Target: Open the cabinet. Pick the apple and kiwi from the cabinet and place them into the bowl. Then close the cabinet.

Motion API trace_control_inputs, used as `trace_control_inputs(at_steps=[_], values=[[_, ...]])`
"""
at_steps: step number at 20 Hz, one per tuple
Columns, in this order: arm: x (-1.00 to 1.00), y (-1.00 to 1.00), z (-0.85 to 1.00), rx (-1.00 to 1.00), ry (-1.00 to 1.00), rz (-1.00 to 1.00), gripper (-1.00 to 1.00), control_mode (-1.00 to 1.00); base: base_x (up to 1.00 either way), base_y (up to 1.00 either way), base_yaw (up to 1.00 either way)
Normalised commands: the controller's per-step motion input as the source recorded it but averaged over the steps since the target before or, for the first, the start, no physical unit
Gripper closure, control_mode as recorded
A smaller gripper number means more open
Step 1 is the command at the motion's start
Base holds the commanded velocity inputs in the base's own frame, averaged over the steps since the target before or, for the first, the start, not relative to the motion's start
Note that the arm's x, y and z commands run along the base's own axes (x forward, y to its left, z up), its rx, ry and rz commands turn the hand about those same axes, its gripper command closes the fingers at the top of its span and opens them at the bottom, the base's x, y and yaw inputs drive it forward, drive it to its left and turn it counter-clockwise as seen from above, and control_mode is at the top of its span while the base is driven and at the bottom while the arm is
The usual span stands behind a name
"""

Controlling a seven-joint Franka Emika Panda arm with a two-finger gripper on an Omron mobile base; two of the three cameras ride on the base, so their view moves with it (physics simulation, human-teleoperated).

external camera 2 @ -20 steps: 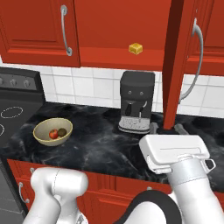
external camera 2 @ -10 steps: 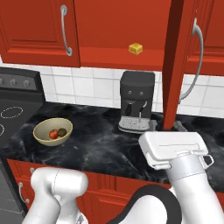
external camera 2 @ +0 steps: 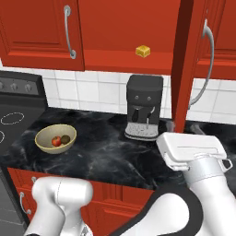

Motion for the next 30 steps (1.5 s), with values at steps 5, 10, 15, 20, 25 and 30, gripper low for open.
trace_control_inputs(at_steps=[5, 10, 15, 20, 25, 30], values=[[0.67, 0.14, -0.07, 0.0, 0.02, 0.0, -1.0, -1.0, 0.0, 0.0, 0.0], [0.96, 0.89, -0.3, 0.0, 0.01, -0.01, -1.0, -1.0, 0.0, 0.0, 0.0], [1.0, 1.0, -0.29, 0.0, 0.0, -0.1, -1.0, -1.0, 0.0, 0.0, 0.0], [1.0, 1.0, -0.21, 0.0, 0.0, -0.16, -1.0, -1.0, 0.0, 0.0, 0.0], [1.0, 1.0, -0.22, 0.01, 0.0, -0.16, -1.0, -1.0, 0.0, 0.0, 0.0], [1.0, 1.0, -0.39, 0.06, 0.0, -0.14, -1.0, -1.0, 0.0, 0.0, 0.0]])
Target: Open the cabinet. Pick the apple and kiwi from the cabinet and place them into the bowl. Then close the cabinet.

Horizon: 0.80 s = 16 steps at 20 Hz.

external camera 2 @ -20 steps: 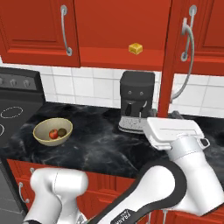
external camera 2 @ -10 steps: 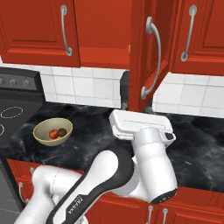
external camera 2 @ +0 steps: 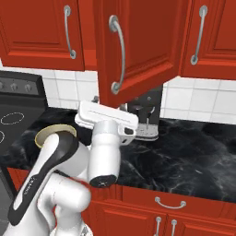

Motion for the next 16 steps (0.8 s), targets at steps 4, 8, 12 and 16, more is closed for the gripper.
trace_control_inputs(at_steps=[4, 8, 12, 16], values=[[1.0, 1.0, -0.63, 0.07, 0.01, -0.11, -1.0, -1.0, 0.0, 0.0, 0.0], [1.0, 0.98, -0.39, 0.06, -0.03, -0.07, -1.0, -1.0, 0.0, 0.0, 0.0], [1.0, 0.36, 0.01, 0.04, -0.12, -0.08, -1.0, -1.0, 0.0, 0.0, 0.0], [0.68, 0.02, 0.34, 0.1, -0.02, -0.15, -1.0, -1.0, 0.0, 0.0, 0.0]])
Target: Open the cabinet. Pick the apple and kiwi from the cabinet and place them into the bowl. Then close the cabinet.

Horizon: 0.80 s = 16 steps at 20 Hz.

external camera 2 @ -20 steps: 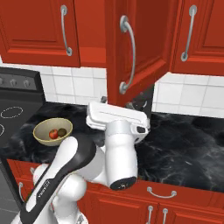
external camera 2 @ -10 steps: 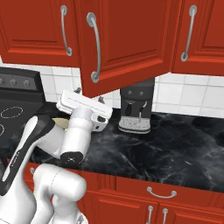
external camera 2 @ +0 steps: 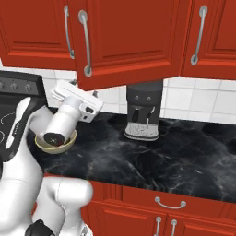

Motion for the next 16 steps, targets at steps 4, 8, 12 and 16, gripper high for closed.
trace_control_inputs(at_steps=[4, 8, 12, 16], values=[[0.53, 0.17, 0.03, -0.01, 0.12, -0.02, -1.0, -1.0, 0.0, 0.0, 0.0], [1.0, 0.17, 0.35, 0.06, 0.01, 0.0, -1.0, -1.0, 0.0, 0.0, 0.0], [1.0, 0.0, 0.73, 0.22, 0.0, -0.02, -1.0, -1.0, 0.0, 0.0, 0.0], [1.0, 0.0, 0.98, 0.23, 0.02, -0.04, -1.0, -1.0, 0.0, 0.0, 0.0]])
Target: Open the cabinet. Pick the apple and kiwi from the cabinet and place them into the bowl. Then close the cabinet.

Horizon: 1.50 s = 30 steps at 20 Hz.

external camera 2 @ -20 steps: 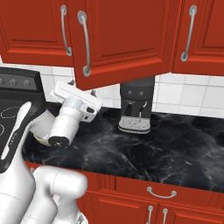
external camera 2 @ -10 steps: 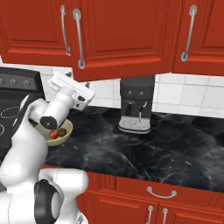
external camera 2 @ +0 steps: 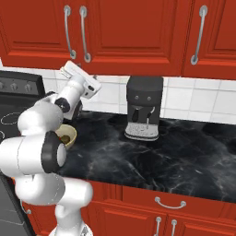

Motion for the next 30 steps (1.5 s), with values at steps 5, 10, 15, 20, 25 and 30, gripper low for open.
trace_control_inputs(at_steps=[5, 10, 15, 20, 25, 30], values=[[1.0, 0.05, 0.38, 0.11, 0.08, -0.02, -1.0, -1.0, 0.0, 0.0, 0.0], [1.0, 0.19, 0.22, 0.0, 0.37, -0.01, -1.0, -1.0, 0.0, 0.0, 0.0], [0.79, 0.06, 0.02, -0.01, 0.29, 0.0, -1.0, -1.0, 0.0, 0.0, 0.0], [0.23, -0.03, 0.29, 0.01, 0.01, 0.17, -1.0, -1.0, 0.0, 0.0, 0.0], [0.47, 0.03, 0.47, 0.0, 0.01, 0.34, -1.0, -1.0, 0.0, 0.0, 0.0], [-0.07, 0.0, 0.41, 0.0, -0.08, 0.32, -1.0, -1.0, 0.0, 0.0, 0.0]])
